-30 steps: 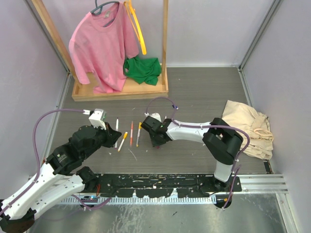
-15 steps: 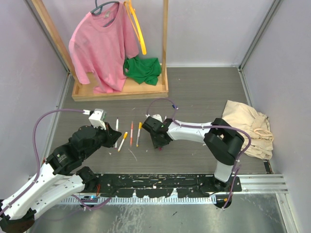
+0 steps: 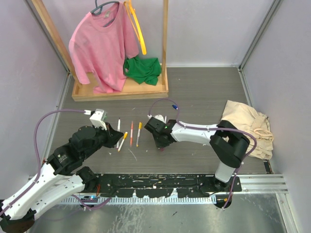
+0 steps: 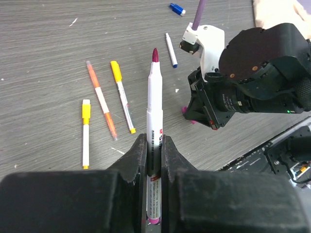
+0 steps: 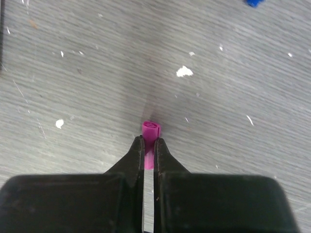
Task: Insert the pens into the pen caps
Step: Insert the pen cap onto the pen.
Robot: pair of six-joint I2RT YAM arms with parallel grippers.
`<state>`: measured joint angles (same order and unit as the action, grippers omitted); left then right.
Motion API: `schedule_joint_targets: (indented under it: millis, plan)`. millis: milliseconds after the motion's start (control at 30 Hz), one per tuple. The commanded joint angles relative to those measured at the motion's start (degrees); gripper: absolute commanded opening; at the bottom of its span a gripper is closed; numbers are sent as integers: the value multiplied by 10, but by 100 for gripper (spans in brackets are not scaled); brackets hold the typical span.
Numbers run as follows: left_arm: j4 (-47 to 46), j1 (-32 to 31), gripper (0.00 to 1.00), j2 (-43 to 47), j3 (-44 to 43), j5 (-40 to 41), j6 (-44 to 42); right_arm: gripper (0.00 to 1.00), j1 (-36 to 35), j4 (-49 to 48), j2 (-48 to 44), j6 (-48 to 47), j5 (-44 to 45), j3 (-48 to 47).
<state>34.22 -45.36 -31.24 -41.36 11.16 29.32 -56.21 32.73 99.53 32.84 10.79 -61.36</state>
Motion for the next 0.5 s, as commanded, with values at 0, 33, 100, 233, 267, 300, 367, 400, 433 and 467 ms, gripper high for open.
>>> schedule_joint_targets:
  millis: [0,33,100,233,267,300,367,400,433,467]
  plan:
    - [-75,1,4,15,9,-45,6,0,8,-38,-100,6,13,35]
    - [-84,1,2,18,12,-57,5,0,11,-47,-125,7,10,42]
    - [-106,2,0,21,19,-75,5,0,16,-76,-175,9,11,67]
    - [-139,1,0,13,25,-107,6,0,20,-126,-271,8,10,102]
    - [-148,2,0,8,26,-119,6,0,20,-143,-297,9,9,111]
    - [-158,2,0,2,26,-135,5,0,20,-161,-322,11,8,120]
    - [-185,1,0,-13,28,-162,6,0,20,-201,-381,21,10,137]
    - [-197,2,0,-19,28,-174,6,0,20,-224,-404,28,11,148]
    - [-210,2,0,-27,29,-183,8,0,21,-253,-429,36,12,161]
    - [-222,2,0,-34,30,-192,8,0,20,-280,-450,45,12,173]
